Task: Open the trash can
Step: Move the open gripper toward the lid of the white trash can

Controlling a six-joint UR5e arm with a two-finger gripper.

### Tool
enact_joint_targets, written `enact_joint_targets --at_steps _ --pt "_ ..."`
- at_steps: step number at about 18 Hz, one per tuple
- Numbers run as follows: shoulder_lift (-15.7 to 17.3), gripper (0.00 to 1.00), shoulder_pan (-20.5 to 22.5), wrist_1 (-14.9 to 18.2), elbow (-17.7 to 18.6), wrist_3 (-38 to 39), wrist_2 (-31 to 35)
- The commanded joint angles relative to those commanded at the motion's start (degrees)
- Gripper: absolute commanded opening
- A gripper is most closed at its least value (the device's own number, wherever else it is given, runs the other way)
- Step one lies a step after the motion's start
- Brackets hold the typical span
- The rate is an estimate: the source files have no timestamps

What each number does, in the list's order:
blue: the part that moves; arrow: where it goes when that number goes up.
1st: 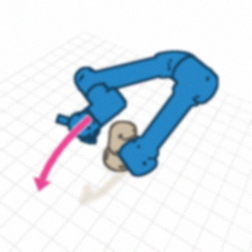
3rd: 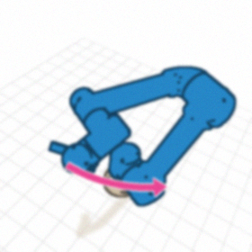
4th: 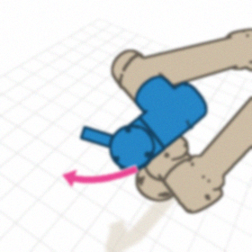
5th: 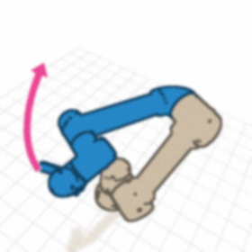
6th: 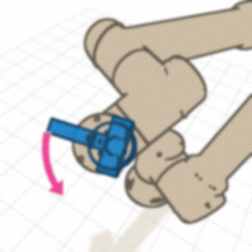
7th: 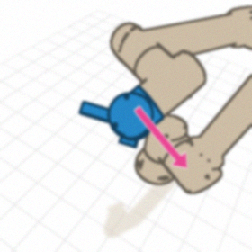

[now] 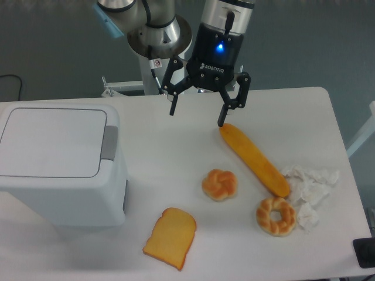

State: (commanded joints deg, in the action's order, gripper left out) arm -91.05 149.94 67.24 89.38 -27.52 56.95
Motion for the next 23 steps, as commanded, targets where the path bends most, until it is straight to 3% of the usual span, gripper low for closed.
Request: enact_joint_targets --at_steps 23 --pt "-4.13 1.0 -5.63 -1.67 -0.35 2.29 0.0"
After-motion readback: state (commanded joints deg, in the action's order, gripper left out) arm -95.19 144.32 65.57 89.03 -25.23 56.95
